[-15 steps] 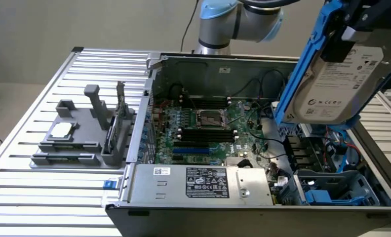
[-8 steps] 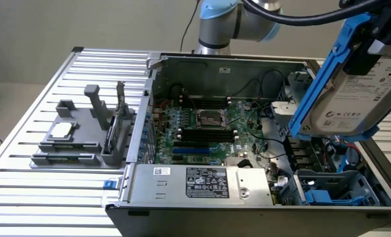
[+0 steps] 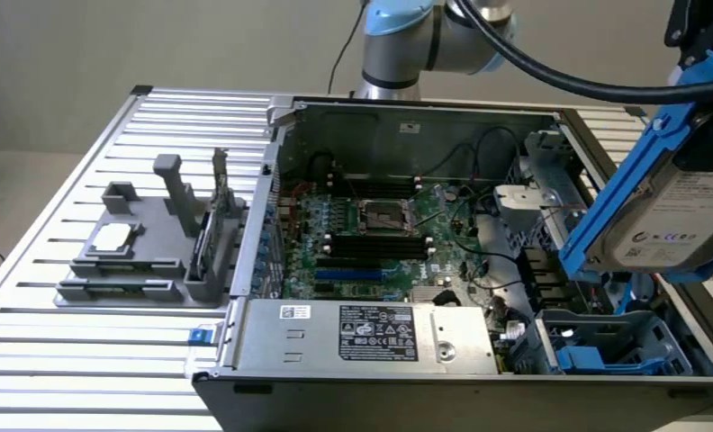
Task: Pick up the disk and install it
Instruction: 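Pick up the disk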
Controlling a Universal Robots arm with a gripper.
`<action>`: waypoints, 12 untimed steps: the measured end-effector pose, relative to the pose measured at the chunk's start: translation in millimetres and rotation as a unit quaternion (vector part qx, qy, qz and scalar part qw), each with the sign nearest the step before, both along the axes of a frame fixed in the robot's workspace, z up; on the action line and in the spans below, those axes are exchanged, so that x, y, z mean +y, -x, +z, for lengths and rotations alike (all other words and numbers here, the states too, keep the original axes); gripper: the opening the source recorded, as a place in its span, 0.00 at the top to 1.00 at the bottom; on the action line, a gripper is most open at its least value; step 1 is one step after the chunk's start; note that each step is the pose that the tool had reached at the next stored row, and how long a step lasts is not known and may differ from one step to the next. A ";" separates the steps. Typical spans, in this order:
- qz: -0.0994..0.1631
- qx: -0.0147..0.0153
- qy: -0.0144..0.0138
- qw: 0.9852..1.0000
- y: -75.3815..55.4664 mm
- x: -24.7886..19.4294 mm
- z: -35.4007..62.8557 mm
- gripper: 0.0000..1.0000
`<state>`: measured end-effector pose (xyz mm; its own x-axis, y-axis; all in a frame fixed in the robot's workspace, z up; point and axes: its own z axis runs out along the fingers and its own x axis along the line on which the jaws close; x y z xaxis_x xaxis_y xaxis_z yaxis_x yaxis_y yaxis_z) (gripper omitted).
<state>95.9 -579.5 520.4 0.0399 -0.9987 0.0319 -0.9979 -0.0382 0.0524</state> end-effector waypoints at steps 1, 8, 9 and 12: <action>0.000 0.000 0.000 1.000 -1.9 -2.7 -1.8 0.67; 0.000 0.000 0.000 1.000 -17.0 -13.4 -14.6 0.67; 0.000 0.000 0.000 1.000 -18.3 -13.8 -16.3 0.67; -0.001 0.000 0.000 1.000 -18.8 -13.9 -22.0 0.67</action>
